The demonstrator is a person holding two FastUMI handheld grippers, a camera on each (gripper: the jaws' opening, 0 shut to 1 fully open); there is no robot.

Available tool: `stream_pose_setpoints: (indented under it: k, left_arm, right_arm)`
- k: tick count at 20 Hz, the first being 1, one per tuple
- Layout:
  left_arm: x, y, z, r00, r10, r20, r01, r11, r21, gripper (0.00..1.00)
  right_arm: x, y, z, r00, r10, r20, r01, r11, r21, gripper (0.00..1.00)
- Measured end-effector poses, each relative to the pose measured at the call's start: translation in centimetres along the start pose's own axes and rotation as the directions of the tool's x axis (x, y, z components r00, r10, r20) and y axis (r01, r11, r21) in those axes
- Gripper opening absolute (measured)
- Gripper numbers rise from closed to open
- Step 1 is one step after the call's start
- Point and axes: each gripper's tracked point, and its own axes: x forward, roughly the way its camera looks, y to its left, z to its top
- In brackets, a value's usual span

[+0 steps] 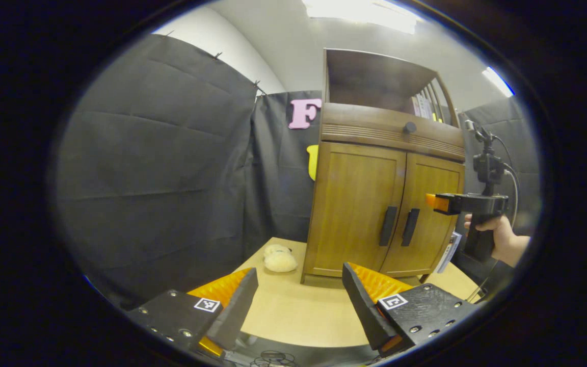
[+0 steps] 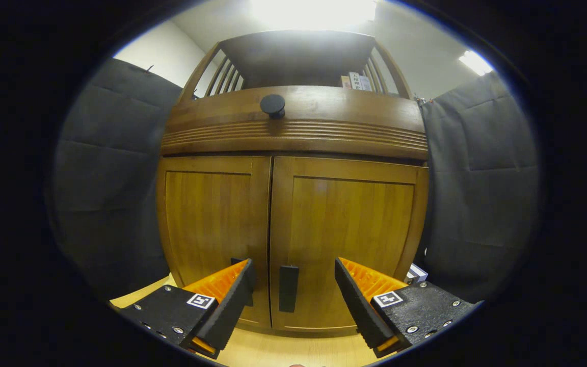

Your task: Open the right door of the double-door shoe cabinet with the right hand, and open the left door with the left hand.

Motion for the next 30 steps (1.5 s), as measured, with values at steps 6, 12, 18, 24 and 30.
stream_pose_setpoints:
  k: [6,12,18,24,30]
  left_arm:
    - [0.1,1.0,-1.7,0.995,0.067,-0.07,-0.069,0.997,-0.027,0.96]
    - [0.9,-0.6,-3.4,0.991,0.065,-0.117,-0.065,0.998,0.002,1.0]
    - [0.9,-6.2,-5.3,0.985,0.021,-0.171,-0.023,1.0,-0.013,1.0]
    - [0.8,-8.5,-5.0,0.985,-0.017,-0.174,0.03,0.997,0.075,1.0]
    - [0.4,-8.6,-5.4,0.985,-0.041,-0.165,0.05,0.997,0.054,1.0]
  right_arm:
    - [4.4,1.1,-2.2,1.0,-0.007,-0.016,0.007,1.0,0.003,0.96]
    - [7.3,0.5,-5.9,0.998,-0.015,-0.066,0.017,0.999,0.034,0.96]
    - [9.1,-0.6,-7.6,0.993,-0.006,-0.121,0.017,0.996,0.09,0.93]
    - [10.3,0.2,-8.2,0.989,0.044,-0.144,-0.021,0.987,0.159,0.38]
    - [9.6,0.2,-8.4,0.978,0.08,-0.192,-0.052,0.988,0.145,0.29]
